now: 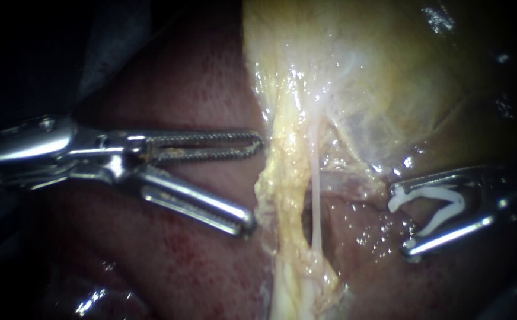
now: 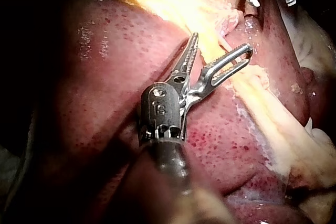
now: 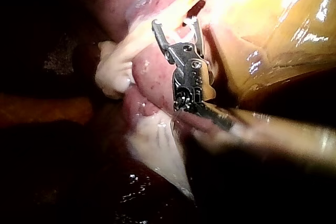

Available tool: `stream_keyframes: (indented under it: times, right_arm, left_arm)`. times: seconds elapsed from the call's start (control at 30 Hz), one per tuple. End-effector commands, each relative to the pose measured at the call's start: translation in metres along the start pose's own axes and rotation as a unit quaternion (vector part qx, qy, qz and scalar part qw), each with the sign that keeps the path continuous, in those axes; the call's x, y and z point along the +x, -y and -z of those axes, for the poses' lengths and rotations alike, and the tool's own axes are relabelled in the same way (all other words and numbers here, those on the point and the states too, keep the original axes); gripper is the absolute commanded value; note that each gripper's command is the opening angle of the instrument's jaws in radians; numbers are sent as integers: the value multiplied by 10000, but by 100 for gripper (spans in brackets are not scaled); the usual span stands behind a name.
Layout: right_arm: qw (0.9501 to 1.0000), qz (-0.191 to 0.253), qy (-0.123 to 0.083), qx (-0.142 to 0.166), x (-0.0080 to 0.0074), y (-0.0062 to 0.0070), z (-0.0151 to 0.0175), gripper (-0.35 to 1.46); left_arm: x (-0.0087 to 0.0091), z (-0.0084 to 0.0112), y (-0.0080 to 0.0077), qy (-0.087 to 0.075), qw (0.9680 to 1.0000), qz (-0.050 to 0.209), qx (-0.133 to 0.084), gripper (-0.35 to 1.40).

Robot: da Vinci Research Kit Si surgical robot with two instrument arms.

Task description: Grabbing gallbladder

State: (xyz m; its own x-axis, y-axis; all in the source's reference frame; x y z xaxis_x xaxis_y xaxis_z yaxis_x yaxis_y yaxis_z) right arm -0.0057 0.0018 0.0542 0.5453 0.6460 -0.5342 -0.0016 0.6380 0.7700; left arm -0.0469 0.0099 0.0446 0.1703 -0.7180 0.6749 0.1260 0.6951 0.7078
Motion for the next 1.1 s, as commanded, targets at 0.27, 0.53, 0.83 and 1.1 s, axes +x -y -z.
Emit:
stream_keyframes:
  times: [0.27,0.53,0.83,1.1]
  right_arm:
    - [10000,1,-1,1,0,0,0,60]
    - [10000,1,-1,1,0,0,0,59]
    - [10000,1,-1,1,0,0,0,59]
    - [10000,2,0,2,0,0,1,59]
  left_arm:
    - [18,-3,-8,-137,9999,6,-51,67]
    - [19,-6,-17,-131,9999,34,-74,67]
    - [15,-25,-21,-117,9998,41,-129,69]
    - [17,-35,-21,-116,9998,120,-149,67]
